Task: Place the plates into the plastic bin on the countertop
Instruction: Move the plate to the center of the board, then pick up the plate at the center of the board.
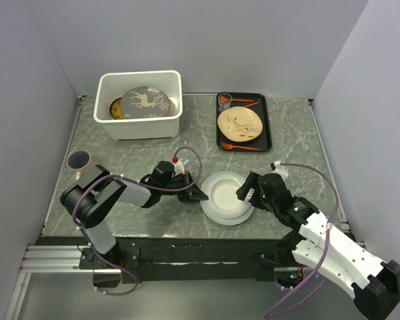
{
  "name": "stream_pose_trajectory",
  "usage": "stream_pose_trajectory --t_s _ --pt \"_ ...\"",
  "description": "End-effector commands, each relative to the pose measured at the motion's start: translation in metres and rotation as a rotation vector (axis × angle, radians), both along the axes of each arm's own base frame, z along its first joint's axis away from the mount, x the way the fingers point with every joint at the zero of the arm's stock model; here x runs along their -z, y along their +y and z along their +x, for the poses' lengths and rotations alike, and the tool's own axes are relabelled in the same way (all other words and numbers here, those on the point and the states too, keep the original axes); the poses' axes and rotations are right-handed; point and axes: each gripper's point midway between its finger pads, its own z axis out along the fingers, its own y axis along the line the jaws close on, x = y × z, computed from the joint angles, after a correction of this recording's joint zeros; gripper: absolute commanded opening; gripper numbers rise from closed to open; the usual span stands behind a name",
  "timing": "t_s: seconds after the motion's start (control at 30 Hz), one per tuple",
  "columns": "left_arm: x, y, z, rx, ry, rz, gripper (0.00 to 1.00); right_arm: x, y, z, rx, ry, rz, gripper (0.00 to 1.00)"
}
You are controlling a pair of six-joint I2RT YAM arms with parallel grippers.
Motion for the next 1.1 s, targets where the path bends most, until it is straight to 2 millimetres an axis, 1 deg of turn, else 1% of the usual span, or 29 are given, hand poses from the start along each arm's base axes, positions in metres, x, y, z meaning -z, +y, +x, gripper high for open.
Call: stream_pose_trajectory --t_s 0.0,0.03,0.1,0.13,0.2,0.23,0.27,0.33,0.37,0.43,0.5,0.57,0.6,0.63,0.67,0.7,0.73,0.77,0.83,0.87,0.93,0.97,1.0,1.03,1.07 --pt "0.071 0.047 0.006 -0.122 0.023 0.266 0.01 -0.005 0.009 0.010 0.004 -0.044 0.045 0.93" --pt "0.071 0.047 0.006 -0.121 0.026 0.266 0.01 0.000 0.009 0.009 0.001 -0.035 0.042 0.92" --pt "0.070 0.046 0.007 -0.117 0.018 0.261 0.01 0.001 0.011 0.011 -0.002 -0.041 0.052 0.91" --pt "0.069 0.046 0.007 -0.116 0.014 0.263 0.01 0.007 0.012 0.009 -0.006 -0.032 0.051 0.90" --pt "0.068 0.045 0.009 -0.112 0.011 0.262 0.01 0.009 0.014 0.011 -0.006 -0.033 0.063 0.88" --pt "0.068 0.045 0.009 -0.112 0.012 0.266 0.01 0.015 0.014 0.009 -0.008 -0.020 0.056 0.87" --pt "0.067 0.045 0.009 -0.111 0.007 0.265 0.01 0.018 0.015 0.008 -0.014 -0.012 0.059 0.82" --pt "0.064 0.043 0.010 -0.105 -0.005 0.254 0.01 0.025 0.016 0.008 -0.014 0.000 0.062 0.75" --pt "0.063 0.042 0.010 -0.102 -0.007 0.249 0.01 0.027 0.018 0.007 -0.015 0.006 0.070 0.68" --pt "0.063 0.041 0.009 -0.097 -0.008 0.242 0.01 0.033 0.020 0.006 -0.021 0.006 0.091 0.63" --pt "0.063 0.041 0.009 -0.093 -0.005 0.241 0.01 0.038 0.025 0.005 -0.027 0.007 0.125 0.61" --pt "0.064 0.041 0.008 -0.089 -0.004 0.240 0.01 0.041 0.027 0.004 -0.028 0.007 0.148 0.52" --pt "0.065 0.041 0.007 -0.088 -0.004 0.242 0.01 0.042 0.027 0.005 -0.024 0.000 0.157 0.45" --pt "0.065 0.041 0.007 -0.085 -0.003 0.241 0.01 0.042 0.028 0.004 -0.022 -0.003 0.166 0.23" --pt "0.066 0.042 0.006 -0.083 -0.001 0.246 0.01 0.042 0.027 0.004 -0.014 -0.006 0.176 0.12" --pt "0.067 0.042 0.006 -0.085 -0.001 0.249 0.01 0.040 0.025 0.005 0.001 -0.018 0.177 0.05" --pt "0.068 0.043 0.006 -0.082 -0.002 0.252 0.01 0.040 0.024 0.004 0.005 -0.022 0.181 0.00" --pt "0.068 0.043 0.006 -0.085 0.002 0.256 0.01 0.039 0.022 0.004 0.010 -0.025 0.176 0.00" --pt "0.069 0.043 0.006 -0.082 0.002 0.258 0.02 0.031 0.018 0.006 0.027 -0.062 0.188 0.00" --pt "0.071 0.044 0.005 -0.082 0.006 0.266 0.05 0.031 0.015 0.005 0.035 -0.063 0.183 0.00" --pt "0.070 0.044 0.006 -0.081 0.002 0.264 0.09 0.022 0.013 0.006 0.044 -0.100 0.200 0.00" --pt "0.069 0.044 0.006 -0.082 -0.003 0.266 0.17 0.021 0.011 0.005 0.048 -0.101 0.197 0.00" --pt "0.066 0.045 0.007 -0.087 -0.006 0.265 0.23 0.012 0.011 0.006 0.051 -0.131 0.216 0.00" --pt "0.066 0.046 0.007 -0.087 -0.012 0.272 0.30 0.010 0.010 0.006 0.054 -0.142 0.217 0.00" --pt "0.063 0.046 0.009 -0.093 -0.020 0.276 0.45 0.003 0.008 0.006 0.055 -0.161 0.226 0.00"
